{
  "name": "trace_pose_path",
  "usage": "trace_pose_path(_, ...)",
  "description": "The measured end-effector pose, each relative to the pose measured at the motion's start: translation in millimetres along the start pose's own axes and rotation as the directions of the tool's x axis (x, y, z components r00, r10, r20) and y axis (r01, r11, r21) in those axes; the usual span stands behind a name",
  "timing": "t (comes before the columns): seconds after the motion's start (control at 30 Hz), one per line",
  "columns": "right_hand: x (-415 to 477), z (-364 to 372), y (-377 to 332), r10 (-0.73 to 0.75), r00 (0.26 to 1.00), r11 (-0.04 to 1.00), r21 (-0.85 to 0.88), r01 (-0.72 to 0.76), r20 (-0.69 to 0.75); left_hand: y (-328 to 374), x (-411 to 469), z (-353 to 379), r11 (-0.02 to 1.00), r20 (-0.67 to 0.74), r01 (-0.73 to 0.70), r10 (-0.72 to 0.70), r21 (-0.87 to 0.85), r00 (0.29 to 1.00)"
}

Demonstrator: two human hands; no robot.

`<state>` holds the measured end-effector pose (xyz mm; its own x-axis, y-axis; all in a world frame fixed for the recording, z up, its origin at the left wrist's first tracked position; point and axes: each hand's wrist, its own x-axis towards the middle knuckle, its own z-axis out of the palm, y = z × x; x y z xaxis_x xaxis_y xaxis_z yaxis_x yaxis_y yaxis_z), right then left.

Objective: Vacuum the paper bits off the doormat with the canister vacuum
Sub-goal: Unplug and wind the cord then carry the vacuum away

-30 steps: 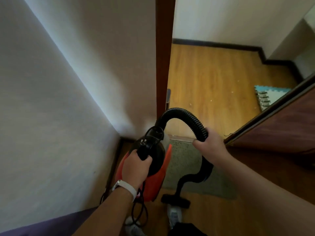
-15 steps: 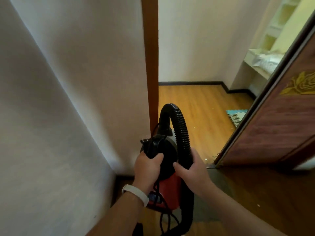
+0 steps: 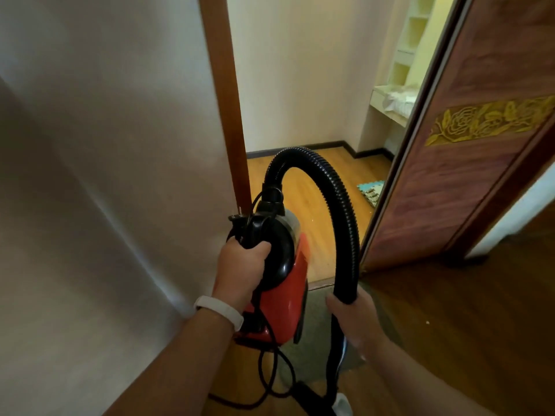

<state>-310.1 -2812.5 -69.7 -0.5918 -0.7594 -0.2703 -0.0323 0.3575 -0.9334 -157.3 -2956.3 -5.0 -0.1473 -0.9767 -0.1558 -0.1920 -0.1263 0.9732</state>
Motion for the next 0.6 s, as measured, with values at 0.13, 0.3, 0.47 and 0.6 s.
trace_pose_path(0.13, 13.4, -33.9, -41.6, -0.104, 0.984, 0.994, -0.029, 0.101, -0.147, -2.4, 1.3, 17.9, 0.999, 0.016, -0.003, 0.002, 0.049, 1.000)
trace_pose_path(0.3, 38.0, -88.4, -75.0, -0.162, 0.951, 0.987, -0.025, 0.162, -0.263, -2.4, 3.3, 52.0, 0.988, 0.066, -0.056, 0.046, 0.147, 0.997)
trace_pose_path(0.47, 65.4, -156.3, -87.0, -0.178, 0.932, 0.980, 0.025, 0.196, -0.315, 18.2, -0.8, 110.4, 0.956, 0.110, -0.121, 0.094, 0.266, 0.989)
trace_pose_path(0.6, 88.9, -226.6, -84.0, -0.155, 0.930, 0.979, 0.075, 0.190, -0.334, 34.3, -4.0, 176.3, 0.926, 0.145, -0.175, 0.133, 0.334, 0.981)
